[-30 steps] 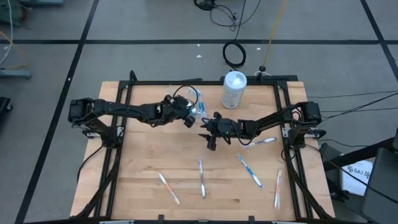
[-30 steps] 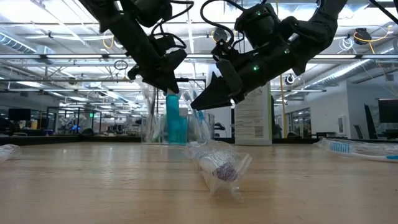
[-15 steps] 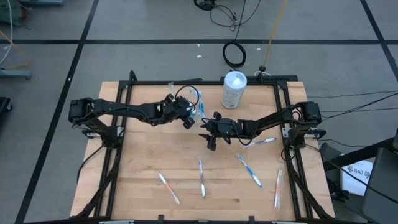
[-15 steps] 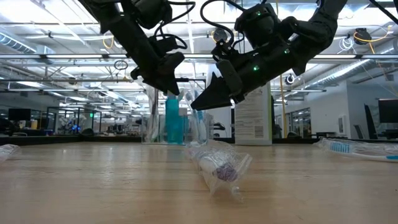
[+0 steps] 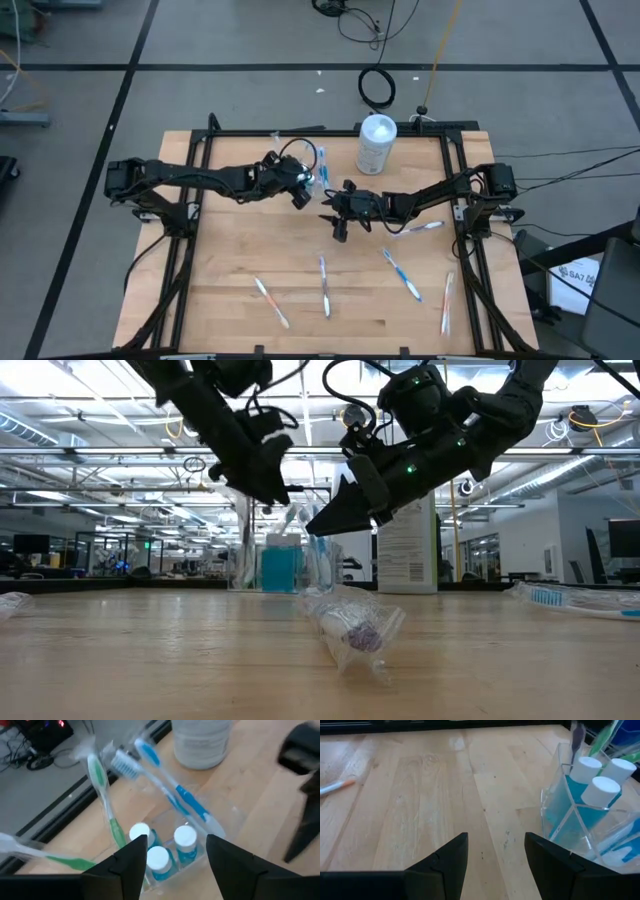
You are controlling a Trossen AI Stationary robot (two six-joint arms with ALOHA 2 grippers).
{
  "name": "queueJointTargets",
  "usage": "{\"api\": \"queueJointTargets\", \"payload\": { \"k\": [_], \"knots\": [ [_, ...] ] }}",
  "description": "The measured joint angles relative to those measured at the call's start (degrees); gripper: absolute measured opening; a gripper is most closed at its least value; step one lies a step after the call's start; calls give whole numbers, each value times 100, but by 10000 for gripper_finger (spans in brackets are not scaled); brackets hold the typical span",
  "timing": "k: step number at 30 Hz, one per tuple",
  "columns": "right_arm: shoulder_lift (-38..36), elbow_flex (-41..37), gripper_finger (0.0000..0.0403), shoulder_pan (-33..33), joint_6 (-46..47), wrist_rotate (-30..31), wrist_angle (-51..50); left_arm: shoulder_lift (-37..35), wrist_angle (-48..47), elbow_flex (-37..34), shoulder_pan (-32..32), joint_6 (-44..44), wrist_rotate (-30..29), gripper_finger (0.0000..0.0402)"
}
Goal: Pick & Place toothbrushing station
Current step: Put the right purple toothbrush in the right compartment of the transparent organizer
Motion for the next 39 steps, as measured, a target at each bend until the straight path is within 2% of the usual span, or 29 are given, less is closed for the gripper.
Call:
{"api": "queueJointTargets", "payload": {
  "k": [4, 11, 15, 18, 22, 24, 28, 30, 33, 39],
  "knots": [
    [-70, 0, 187, 46, 17, -135, -124, -381, 7, 0, -100, 187, 6, 192],
    [-417, 13, 187, 501, 27, -97, -564, -1163, -25, 0, -337, 274, 255, 184],
    [-1034, 4, 187, 821, 378, 458, -2147, -1436, -123, 0, -522, 513, 264, 184],
    [-1634, 7, 187, 1060, 693, 947, -3700, -1547, -258, 0, -656, 687, 262, 184],
    [-2351, 4, 187, 1268, 982, 1218, -5327, -1527, -503, -2, -776, 708, 264, 184],
    [-2650, 4, 187, 1325, 1292, 1164, -6148, -1508, -592, -2, -808, 708, 263, 184],
    [-3043, 0, 187, 1419, 1967, 426, -7735, -1431, -772, -9, -812, 706, 262, 184],
    [-3124, -13, 187, 1497, 2280, 299, -8298, -1437, -699, -4, -812, 703, 256, 184],
    [-3139, -219, 187, 1590, 2302, 299, -8568, -1431, -692, -2, -795, 716, 244, 184],
    [-3102, -934, 187, 1622, 1714, 158, -7806, -1433, -547, -2, -779, 798, 239, 184]
  ]
}}
